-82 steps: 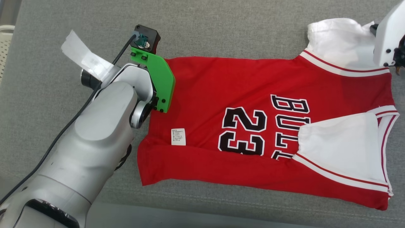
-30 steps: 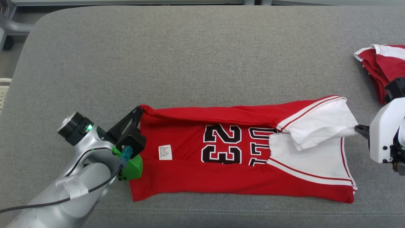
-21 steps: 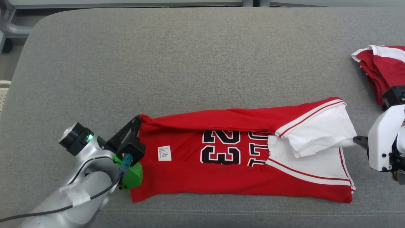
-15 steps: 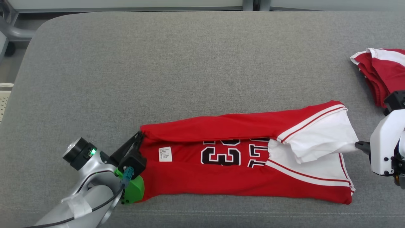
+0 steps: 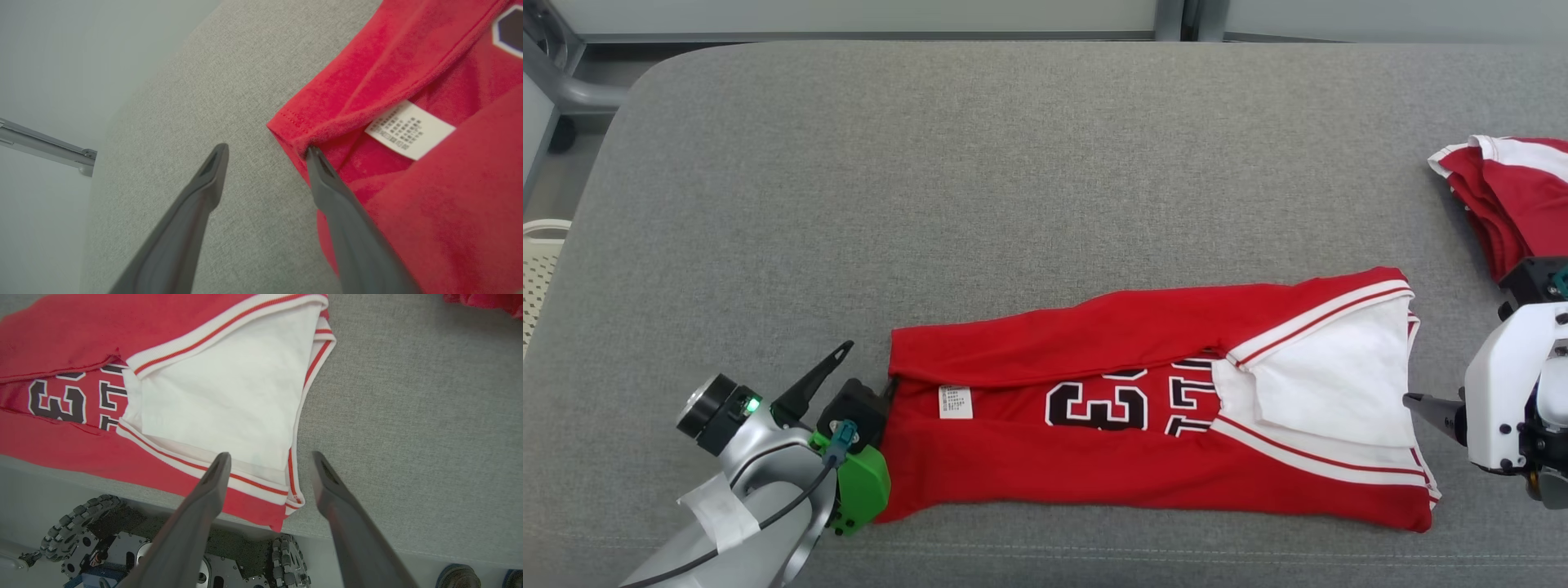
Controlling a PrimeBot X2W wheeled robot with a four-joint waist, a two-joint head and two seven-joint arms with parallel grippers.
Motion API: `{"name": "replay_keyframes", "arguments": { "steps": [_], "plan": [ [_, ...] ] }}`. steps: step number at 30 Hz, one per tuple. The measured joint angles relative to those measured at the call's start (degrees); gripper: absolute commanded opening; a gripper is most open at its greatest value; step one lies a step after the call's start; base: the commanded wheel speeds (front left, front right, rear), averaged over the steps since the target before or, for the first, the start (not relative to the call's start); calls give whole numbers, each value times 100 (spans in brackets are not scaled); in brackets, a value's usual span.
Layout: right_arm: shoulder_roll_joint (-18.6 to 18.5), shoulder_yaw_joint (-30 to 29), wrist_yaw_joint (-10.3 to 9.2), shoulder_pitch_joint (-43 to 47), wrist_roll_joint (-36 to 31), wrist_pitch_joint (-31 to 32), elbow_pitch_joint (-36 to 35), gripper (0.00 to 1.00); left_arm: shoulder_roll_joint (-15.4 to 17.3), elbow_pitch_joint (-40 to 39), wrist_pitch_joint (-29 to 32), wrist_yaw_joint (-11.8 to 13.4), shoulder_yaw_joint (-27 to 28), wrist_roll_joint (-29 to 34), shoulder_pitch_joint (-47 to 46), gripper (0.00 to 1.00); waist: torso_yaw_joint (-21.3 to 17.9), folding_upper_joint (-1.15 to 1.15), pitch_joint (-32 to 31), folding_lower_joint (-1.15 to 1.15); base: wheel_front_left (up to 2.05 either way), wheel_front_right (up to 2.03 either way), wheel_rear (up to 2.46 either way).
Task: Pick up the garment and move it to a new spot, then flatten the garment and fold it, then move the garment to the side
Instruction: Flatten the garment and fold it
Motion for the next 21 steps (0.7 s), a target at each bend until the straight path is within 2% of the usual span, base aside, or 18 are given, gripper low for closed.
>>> {"name": "replay_keyframes", "arguments": {
  "steps": [7, 13, 16, 21],
  "plan": [
    [69, -87, 0, 102, 1, 137, -22, 100, -4, 94, 11, 101, 129, -164, 1, 100, 0, 0, -77, 0, 0, 0, 0],
    [152, -261, 0, 171, -69, 153, -90, 100, 36, 67, -63, 347, 446, -442, 49, 100, -3, 0, -190, 0, 0, 0, 0],
    [220, -376, 0, 250, -145, -27, -129, 100, 36, -82, -113, 489, 740, -742, 149, 100, 6, 0, -257, 0, 0, 0, 0],
    [554, -698, 0, 252, -501, -742, -111, 100, -8, -581, -244, 697, 1250, -1199, 346, 100, 30, 0, -380, 0, 0, 0, 0]
  ]
}}
